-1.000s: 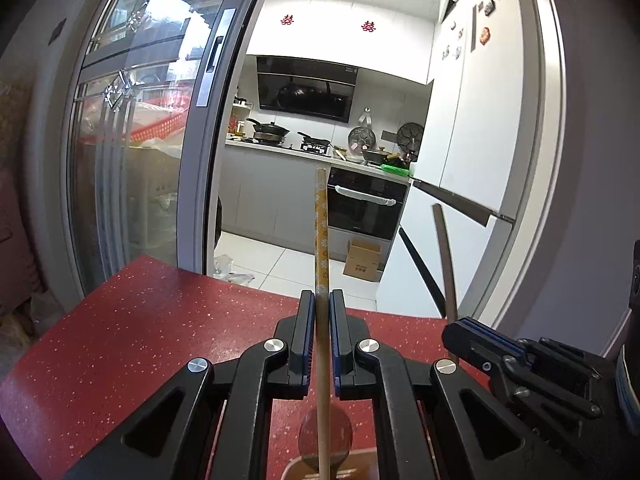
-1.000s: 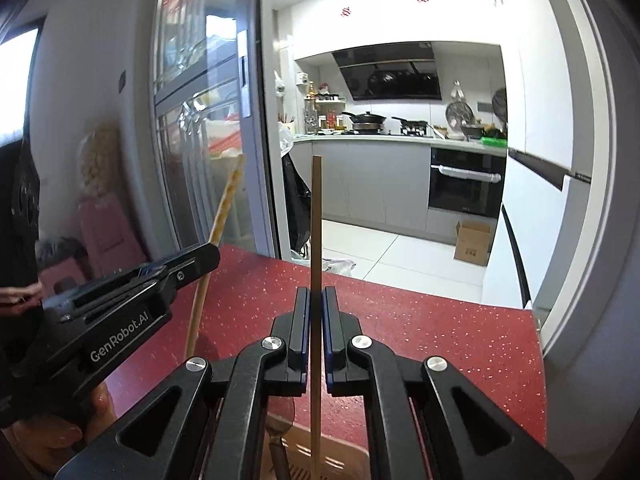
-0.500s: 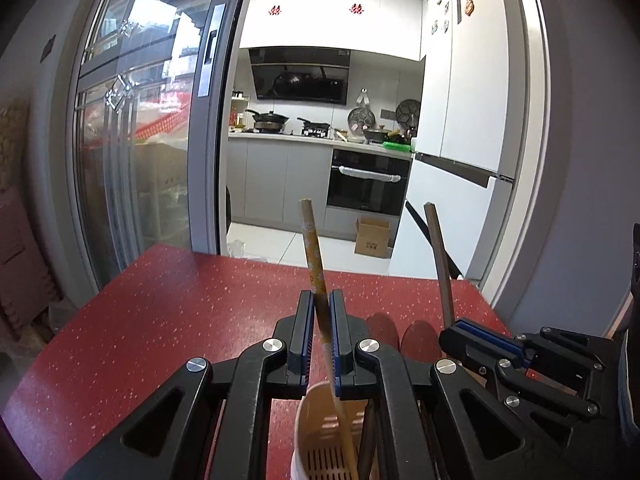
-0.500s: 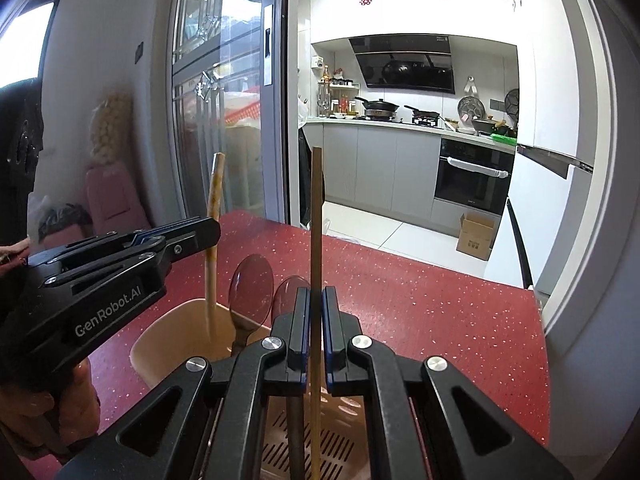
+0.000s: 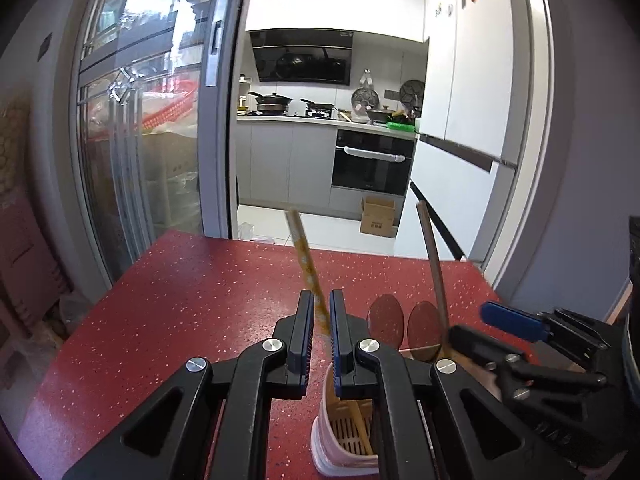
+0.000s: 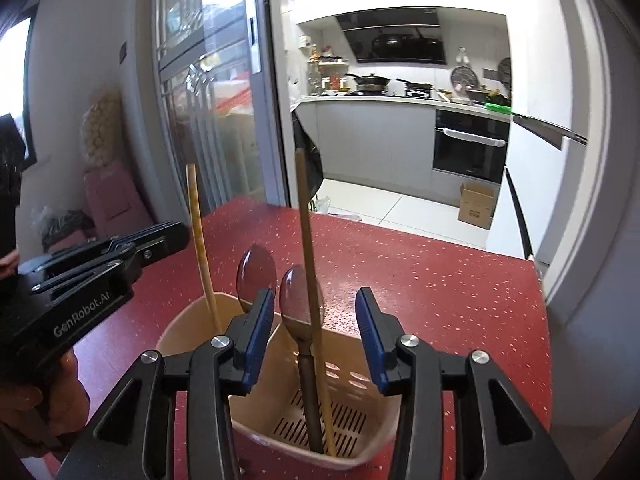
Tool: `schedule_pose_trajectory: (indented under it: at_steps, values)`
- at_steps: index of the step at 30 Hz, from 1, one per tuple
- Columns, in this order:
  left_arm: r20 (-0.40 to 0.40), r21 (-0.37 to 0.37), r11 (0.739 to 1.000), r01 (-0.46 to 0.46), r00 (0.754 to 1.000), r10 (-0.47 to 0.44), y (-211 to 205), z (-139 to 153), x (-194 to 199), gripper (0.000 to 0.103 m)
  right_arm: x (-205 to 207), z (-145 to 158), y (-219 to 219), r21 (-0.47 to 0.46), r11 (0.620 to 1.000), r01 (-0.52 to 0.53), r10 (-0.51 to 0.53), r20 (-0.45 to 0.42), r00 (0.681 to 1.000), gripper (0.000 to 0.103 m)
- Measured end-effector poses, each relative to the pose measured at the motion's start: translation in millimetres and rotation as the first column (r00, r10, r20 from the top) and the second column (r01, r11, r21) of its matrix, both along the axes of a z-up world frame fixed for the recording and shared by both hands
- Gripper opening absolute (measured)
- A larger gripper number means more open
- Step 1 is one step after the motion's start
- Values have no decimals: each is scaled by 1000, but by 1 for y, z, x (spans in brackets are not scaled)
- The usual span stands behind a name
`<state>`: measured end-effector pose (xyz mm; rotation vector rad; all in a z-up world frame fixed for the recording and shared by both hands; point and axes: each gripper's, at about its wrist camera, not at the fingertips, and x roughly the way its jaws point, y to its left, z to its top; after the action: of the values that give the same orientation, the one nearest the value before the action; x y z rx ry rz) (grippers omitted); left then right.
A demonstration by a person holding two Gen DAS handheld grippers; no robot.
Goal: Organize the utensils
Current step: 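Open both grippers to release the chopsticks and pull back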
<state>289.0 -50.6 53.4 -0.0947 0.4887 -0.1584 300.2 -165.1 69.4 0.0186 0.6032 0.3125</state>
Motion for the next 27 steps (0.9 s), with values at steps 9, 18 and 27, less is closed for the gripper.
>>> schedule_pose_trajectory:
  at_steps: [9,18,27]
  values:
    - [-49,14,1000,4,999,-3,26,6,-66,103,-71,13,-31,56,996,76,-70,-99,993,63]
    - [-312,88,994,69,949,-38,34,-90,-132,103,-154,-67,-51,60,973,224,-177,-432,884,68]
    - [-470,174,966,192,878,-90,15,-155,-153,103,-190,-114,-44,-2,964,264,-219,-567,794,68]
